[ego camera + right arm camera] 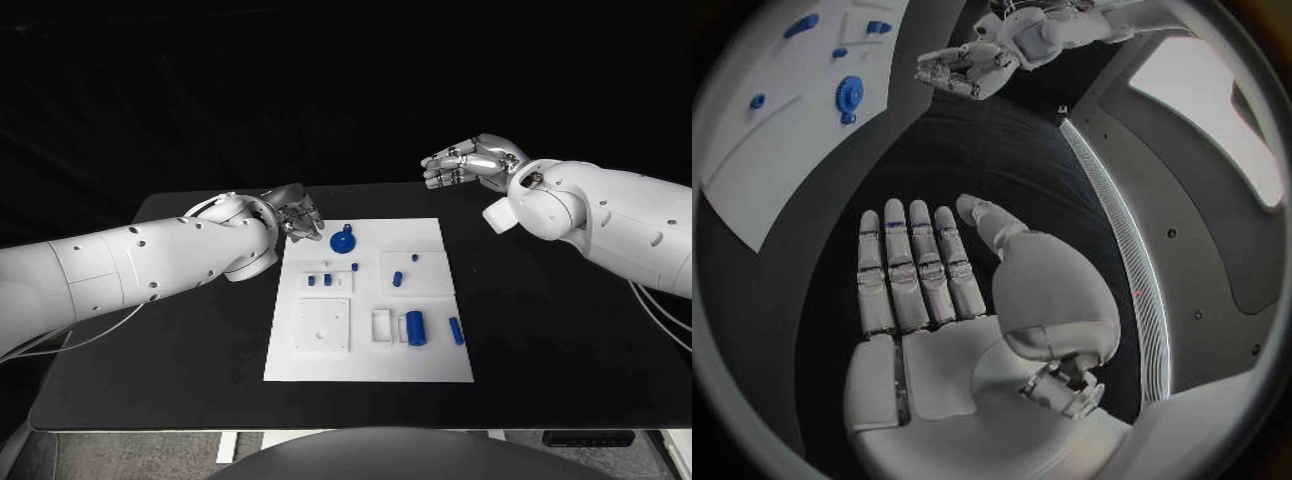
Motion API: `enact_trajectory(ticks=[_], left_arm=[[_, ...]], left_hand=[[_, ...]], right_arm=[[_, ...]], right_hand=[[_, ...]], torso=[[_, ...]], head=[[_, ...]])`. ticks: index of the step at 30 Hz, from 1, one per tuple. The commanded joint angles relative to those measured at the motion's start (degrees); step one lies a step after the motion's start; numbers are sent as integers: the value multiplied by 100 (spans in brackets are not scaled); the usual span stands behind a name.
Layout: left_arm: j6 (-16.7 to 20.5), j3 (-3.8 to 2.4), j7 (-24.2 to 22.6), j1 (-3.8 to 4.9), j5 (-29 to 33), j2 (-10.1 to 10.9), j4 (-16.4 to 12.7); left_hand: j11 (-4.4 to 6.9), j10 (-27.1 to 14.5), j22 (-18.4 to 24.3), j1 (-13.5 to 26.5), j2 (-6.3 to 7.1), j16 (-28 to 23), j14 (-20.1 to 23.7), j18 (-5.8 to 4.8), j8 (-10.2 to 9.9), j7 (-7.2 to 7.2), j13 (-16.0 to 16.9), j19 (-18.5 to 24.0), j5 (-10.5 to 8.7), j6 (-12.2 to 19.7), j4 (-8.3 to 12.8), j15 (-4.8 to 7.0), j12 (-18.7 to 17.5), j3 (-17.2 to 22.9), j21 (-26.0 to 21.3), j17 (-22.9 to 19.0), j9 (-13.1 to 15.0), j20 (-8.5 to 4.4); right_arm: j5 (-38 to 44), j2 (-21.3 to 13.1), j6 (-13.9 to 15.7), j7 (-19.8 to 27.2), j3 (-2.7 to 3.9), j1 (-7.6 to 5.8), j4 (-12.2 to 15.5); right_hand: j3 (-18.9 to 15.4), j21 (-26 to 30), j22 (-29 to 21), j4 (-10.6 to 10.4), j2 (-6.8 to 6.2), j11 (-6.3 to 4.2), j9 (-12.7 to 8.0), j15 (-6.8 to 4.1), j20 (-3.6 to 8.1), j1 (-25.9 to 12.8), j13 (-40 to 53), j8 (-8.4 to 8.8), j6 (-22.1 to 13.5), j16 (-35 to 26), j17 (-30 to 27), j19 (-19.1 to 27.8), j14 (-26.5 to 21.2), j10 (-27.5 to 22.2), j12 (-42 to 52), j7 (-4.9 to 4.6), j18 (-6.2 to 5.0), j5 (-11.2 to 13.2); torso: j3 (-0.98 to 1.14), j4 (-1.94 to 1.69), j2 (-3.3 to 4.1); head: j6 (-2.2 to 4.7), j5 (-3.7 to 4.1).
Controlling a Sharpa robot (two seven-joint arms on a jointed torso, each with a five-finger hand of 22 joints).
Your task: Assemble the parts on the task board
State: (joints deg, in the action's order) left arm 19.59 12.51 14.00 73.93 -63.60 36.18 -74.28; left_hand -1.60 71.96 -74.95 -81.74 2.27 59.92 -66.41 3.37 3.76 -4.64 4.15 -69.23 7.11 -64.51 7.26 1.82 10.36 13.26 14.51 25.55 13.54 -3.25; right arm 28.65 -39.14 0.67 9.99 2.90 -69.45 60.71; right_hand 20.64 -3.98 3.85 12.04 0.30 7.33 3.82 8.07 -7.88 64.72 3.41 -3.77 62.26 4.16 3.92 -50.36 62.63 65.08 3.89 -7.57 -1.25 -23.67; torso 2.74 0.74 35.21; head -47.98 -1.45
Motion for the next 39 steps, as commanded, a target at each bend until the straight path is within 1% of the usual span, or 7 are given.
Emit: enact_trajectory(ticks=[1,6,12,14,21,32,39], left_arm=[[-416,5,-709,32,-343,-137,79],[-492,25,-970,49,-795,-341,204],[-528,94,-1144,22,-1344,-584,382],[-562,106,-1172,-17,-1484,-667,448],[-509,117,-1232,-100,-1718,-893,673],[-682,120,-1320,-202,-1953,-1191,982],[-743,120,-1423,-317,-1999,-1263,1122]], left_hand=[[-30,124,-15,163,16,-102,-194,115,-15,58,-64,-126,-385,110,-36,-2,-434,-121,-29,-69,-203,32],[-135,37,104,494,313,-193,-303,108,-33,61,-75,-199,-444,200,-180,-33,-707,-524,-128,-117,-367,58],[-192,-216,203,210,164,-195,-416,146,-9,56,-67,-343,-390,96,-165,-52,-700,-670,-201,-113,-580,77],[-201,-235,170,158,101,-146,-476,178,-11,47,-68,-392,-121,-33,-147,-57,-699,-627,-179,-89,-643,80],[-218,-290,51,166,135,-94,-550,227,-15,48,-69,-445,-77,163,-106,-62,-700,-591,-144,-60,-896,96],[-262,-656,-55,179,151,32,-753,252,-15,18,-72,-518,-71,171,-109,-43,-705,-565,-115,-19,-946,88],[-373,-928,-12,135,143,52,-1084,409,-22,-82,-78,-648,29,135,-112,-140,-704,-639,-145,-33,-956,194]], right_arm=[[20,18,0,73,5,1,-35],[87,42,32,93,5,1,-48],[145,54,55,100,5,1,-27],[131,50,54,98,5,0,-7],[95,32,59,91,5,0,47],[87,4,84,88,27,-2,143],[33,-45,88,95,54,-3,203]], right_hand=[[25,4,-4,27,-21,-11,-4,-9,13,25,-7,18,-53,-31,-11,15,-35,-45,-35,-14,-22,25],[31,6,-5,29,-28,-8,-4,-6,9,28,-8,18,-59,-31,-12,27,-48,-54,-35,-15,-21,24],[31,5,-4,20,-36,-3,-4,-3,5,18,-7,18,-70,-29,-12,38,-57,-61,-34,-18,-20,18],[32,4,-4,17,-34,-2,-4,-2,5,16,-7,17,-71,-29,-13,40,-59,-63,-34,-19,-21,16],[27,4,-4,5,-34,0,-3,-1,2,5,-7,17,-76,-28,-13,46,-62,-64,-34,-19,-21,14],[22,2,-4,-2,-41,-2,-3,0,0,1,-7,17,-76,-27,-12,46,-61,-63,-33,-19,-23,1],[-131,1,-3,-68,-16,-1,-4,5,-8,13,-7,17,-76,-24,-15,70,-90,-65,-33,-11,-23,14]], torso=[[0,18,6],[11,21,9],[-3,18,21],[-5,28,32],[-12,49,56],[-23,119,115],[-33,130,154]], head=[[48,17],[109,24],[192,43],[215,40],[227,51],[244,24],[254,56]])
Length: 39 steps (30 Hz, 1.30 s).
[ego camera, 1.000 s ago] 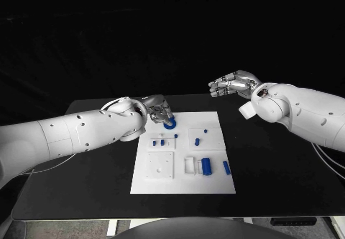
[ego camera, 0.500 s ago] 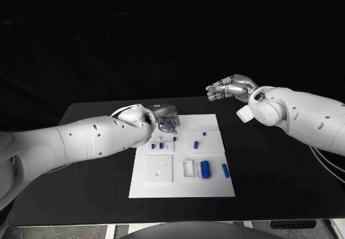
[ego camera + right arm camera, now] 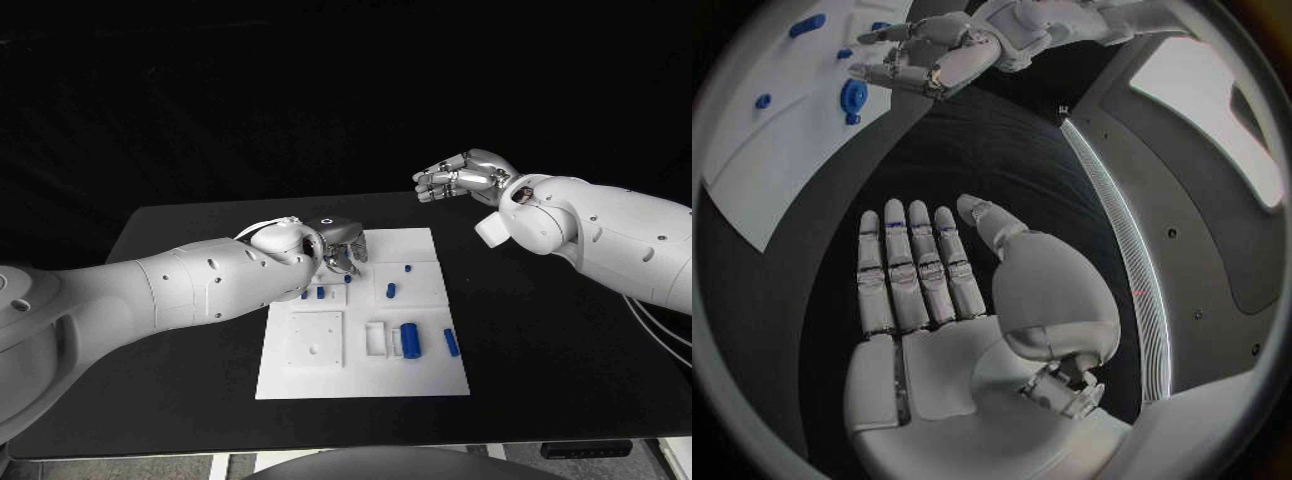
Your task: Assemble the parts on the task board
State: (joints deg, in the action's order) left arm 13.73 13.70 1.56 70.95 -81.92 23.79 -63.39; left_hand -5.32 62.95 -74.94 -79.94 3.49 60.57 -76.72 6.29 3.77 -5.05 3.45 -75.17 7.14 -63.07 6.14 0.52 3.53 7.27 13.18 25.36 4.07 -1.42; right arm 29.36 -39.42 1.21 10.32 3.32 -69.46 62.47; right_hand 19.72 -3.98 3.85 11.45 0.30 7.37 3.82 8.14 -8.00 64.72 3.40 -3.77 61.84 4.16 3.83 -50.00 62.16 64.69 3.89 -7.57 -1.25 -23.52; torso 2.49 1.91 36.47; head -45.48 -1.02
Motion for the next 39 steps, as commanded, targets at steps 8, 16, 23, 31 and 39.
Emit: enact_trajectory(ticks=[8,16,23,31,39], left_arm=[[-311,1,-165,-63,-221,-55,155],[-425,1,-125,-87,-246,-52,237],[-443,1,-105,-112,-254,-41,334],[-444,1,-107,-122,-256,-17,430],[-338,1,-157,-163,-220,-29,525]], left_hand=[[-11,58,-21,-18,18,-10,-49,116,-18,-19,-8,-75,15,21,-27,-12,-22,-75,-12,-1,-10,7],[-14,89,-34,-13,-3,12,-58,118,-23,-78,-8,-72,30,184,-59,-21,-21,-84,-23,21,-37,14],[28,258,-82,-27,-60,23,-83,140,-20,-114,-10,-75,58,237,16,-3,-23,151,7,30,-42,11],[38,303,-89,60,-36,5,-86,119,-22,-142,-10,-58,69,168,35,11,-24,433,52,35,-43,-15],[77,397,-88,83,-67,-9,-165,129,-20,-96,-12,-85,113,187,15,32,-25,670,99,28,-43,-28]], right_arm=[[-57,-47,42,60,36,-2,70],[-59,-67,49,55,52,-2,118],[-59,-76,44,51,61,-2,145],[-59,-53,34,52,64,-2,140],[-59,-46,23,49,66,-2,147]], right_hand=[[-36,4,-5,-9,-22,-4,-4,2,0,6,-6,18,-38,-28,-7,38,-50,-27,-32,-13,-23,-26],[-39,4,-5,-12,-21,-3,-4,6,-2,1,-6,18,-41,-29,-7,42,-53,-28,-32,-13,-24,-29],[-39,4,-4,-10,-22,-2,-3,6,-3,0,-6,17,-39,-29,-7,43,-55,-30,-32,-13,-25,-40],[-31,3,-4,-7,-21,-3,-3,6,-3,-2,-6,17,-39,-28,-7,44,-56,-29,-32,-13,-25,-68],[-37,3,-4,-13,-25,-3,-3,7,-3,-19,-6,17,-38,-28,-7,45,-55,-30,-32,-13,-26,-91]], torso=[[-6,15,44],[-14,18,51],[-13,15,53],[-5,2,61],[-12,21,55]], head=[[-4,17],[-16,39],[-39,42],[-67,58],[-91,59]])
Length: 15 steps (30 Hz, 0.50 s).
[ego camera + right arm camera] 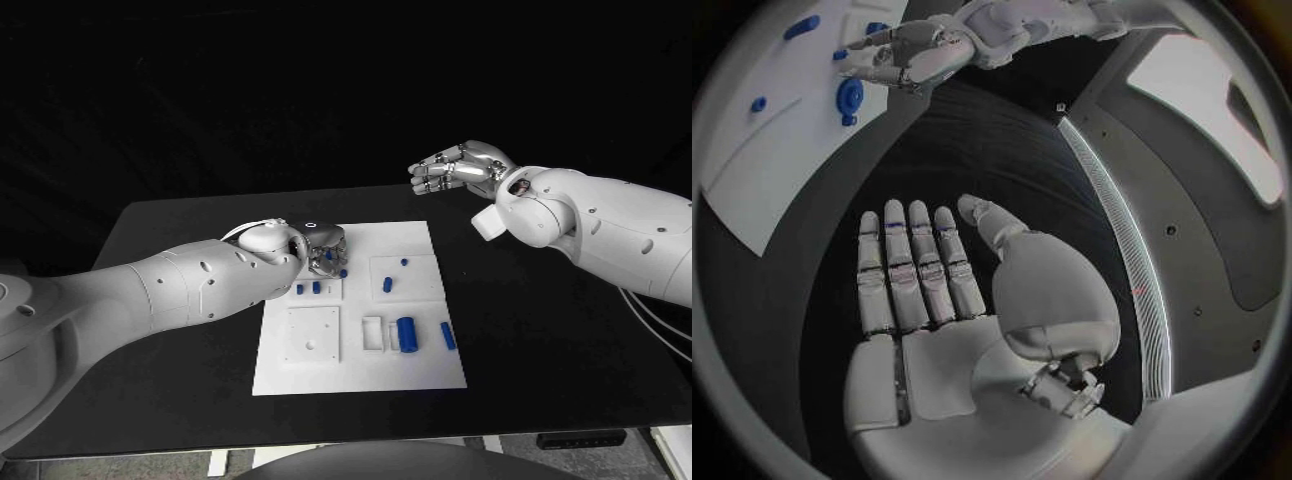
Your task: Assemble the parts on the task board
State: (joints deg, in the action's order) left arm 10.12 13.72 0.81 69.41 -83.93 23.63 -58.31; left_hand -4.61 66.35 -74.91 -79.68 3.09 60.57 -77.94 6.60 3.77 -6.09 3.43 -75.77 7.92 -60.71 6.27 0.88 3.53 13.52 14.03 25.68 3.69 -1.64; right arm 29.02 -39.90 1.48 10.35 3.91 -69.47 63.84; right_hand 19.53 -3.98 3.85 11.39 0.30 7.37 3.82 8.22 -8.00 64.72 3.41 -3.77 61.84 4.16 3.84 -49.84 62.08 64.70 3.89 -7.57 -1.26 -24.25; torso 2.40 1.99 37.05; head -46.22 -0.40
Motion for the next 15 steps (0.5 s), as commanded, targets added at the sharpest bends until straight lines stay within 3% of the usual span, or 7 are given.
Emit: enact_trajectory(ticks=[1,15], left_arm=[[15,-1,-83,-12,-15,-15,24],[-7,-2,-136,-60,172,-19,31]], left_hand=[[9,71,-91,56,-33,-13,-51,98,-14,-1,-9,-28,36,-87,-3,-3,-24,63,17,-5,-1,-8],[42,183,-63,159,-16,-32,-142,79,-22,-11,-9,-68,2,-66,-155,18,-25,73,25,-4,-6,-21]], right_arm=[[-25,2,-5,47,7,-1,10],[-24,15,-25,38,7,-1,-1]], right_hand=[[-18,3,-4,-6,-25,-3,-3,0,-4,-20,-7,17,-39,-28,-9,29,-48,-30,-32,-13,-26,-19],[-18,3,-4,0,-23,-5,-2,0,-6,-21,-7,17,-32,-28,-9,31,-51,-23,-32,-11,-25,-37]], torso=[[-1,11,-2],[-2,0,-4]], head=[[-18,-3],[-33,11]])
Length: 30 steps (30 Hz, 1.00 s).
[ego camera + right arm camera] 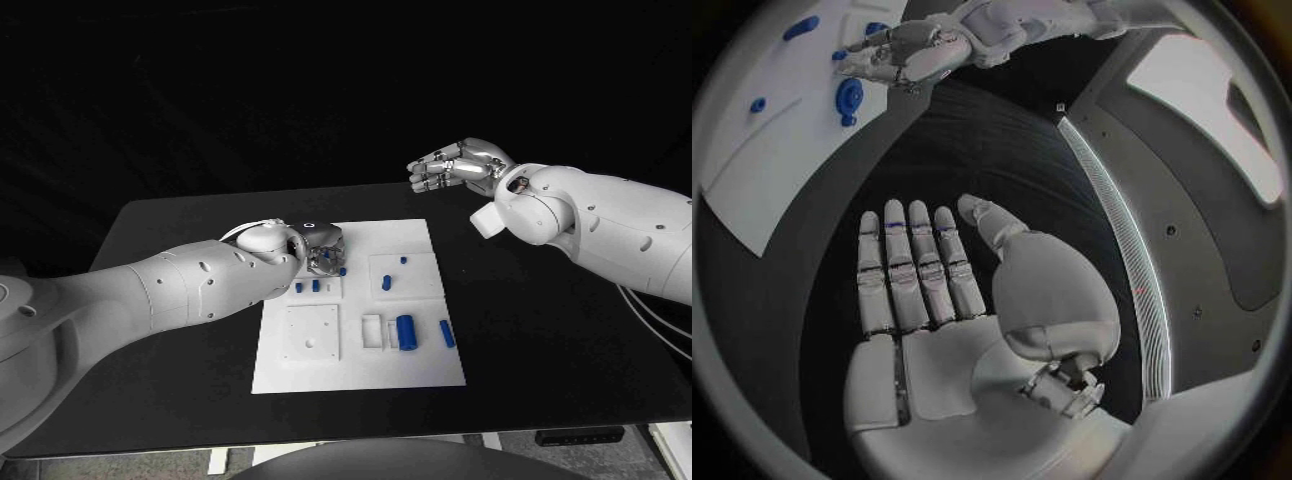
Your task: Assemble the parts on the task board
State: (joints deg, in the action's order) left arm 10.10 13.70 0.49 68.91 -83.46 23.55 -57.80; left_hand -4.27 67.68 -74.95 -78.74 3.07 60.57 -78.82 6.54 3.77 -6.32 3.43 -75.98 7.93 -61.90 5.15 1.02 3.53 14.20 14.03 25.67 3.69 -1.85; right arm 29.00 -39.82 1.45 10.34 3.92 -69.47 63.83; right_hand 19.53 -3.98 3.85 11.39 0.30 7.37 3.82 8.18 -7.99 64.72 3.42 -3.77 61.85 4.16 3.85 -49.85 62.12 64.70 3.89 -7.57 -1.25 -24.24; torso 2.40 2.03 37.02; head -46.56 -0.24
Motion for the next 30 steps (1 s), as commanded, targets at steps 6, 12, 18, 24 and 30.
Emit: enact_trajectory(ticks=[6,12,18,24,30], left_arm=[[41,-1,-128,-14,255,-15,-14],[125,-1,-151,-15,344,-13,-16],[119,-2,-164,-16,381,-20,-22],[45,-2,-156,-16,390,-31,-24],[-66,-1,-138,-16,356,-39,-17]], left_hand=[[10,60,-14,113,18,-80,-90,70,-22,-14,-9,-90,-4,136,-250,12,-23,-68,-10,-3,-7,-11],[-7,21,11,116,54,-89,-100,71,-21,-35,-8,-111,-6,284,-341,10,-21,-154,-33,6,-8,-10],[-13,-15,25,84,73,-98,-93,68,-22,-43,-7,-117,-16,310,-386,3,-20,-229,-53,15,-10,-7],[-14,-17,20,20,58,-96,-91,70,-15,-31,-8,-113,-13,203,-361,2,-23,-223,-58,23,-6,-6],[-9,13,-21,-65,38,-86,-71,73,-20,-31,-9,-92,-13,37,-283,2,-23,-141,-45,36,-6,-6]], right_arm=[[-21,14,-30,35,6,0,-4],[-20,21,-42,31,6,0,-12],[-20,28,-58,25,7,0,-16],[-20,32,-70,21,7,0,-17],[-19,34,-82,15,7,0,-17]], right_hand=[[-12,3,-4,6,-20,-7,-1,3,-6,-18,-7,16,-27,-29,-10,32,-57,-18,-31,-8,-25,-43],[0,4,-4,16,-18,-10,-1,3,-5,-18,-7,16,-18,-29,-10,34,-58,-8,-31,-6,-24,-53],[6,4,-4,17,-16,-11,0,3,-5,-21,-7,16,-14,-29,-10,34,-59,-4,-31,-4,-24,-60],[11,3,-4,18,-15,-13,0,3,-5,-24,-7,16,-11,-29,-10,34,-61,0,-32,-2,-24,-66],[11,3,-4,18,-15,-13,0,3,-5,-24,-7,16,-11,-29,-10,34,-61,0,-32,-2,-24,-66]], torso=[[0,0,0],[2,-1,1],[4,2,2],[5,0,4],[4,-1,4]], head=[[-1,-5],[-2,0],[-5,10],[-4,20],[-9,25]])
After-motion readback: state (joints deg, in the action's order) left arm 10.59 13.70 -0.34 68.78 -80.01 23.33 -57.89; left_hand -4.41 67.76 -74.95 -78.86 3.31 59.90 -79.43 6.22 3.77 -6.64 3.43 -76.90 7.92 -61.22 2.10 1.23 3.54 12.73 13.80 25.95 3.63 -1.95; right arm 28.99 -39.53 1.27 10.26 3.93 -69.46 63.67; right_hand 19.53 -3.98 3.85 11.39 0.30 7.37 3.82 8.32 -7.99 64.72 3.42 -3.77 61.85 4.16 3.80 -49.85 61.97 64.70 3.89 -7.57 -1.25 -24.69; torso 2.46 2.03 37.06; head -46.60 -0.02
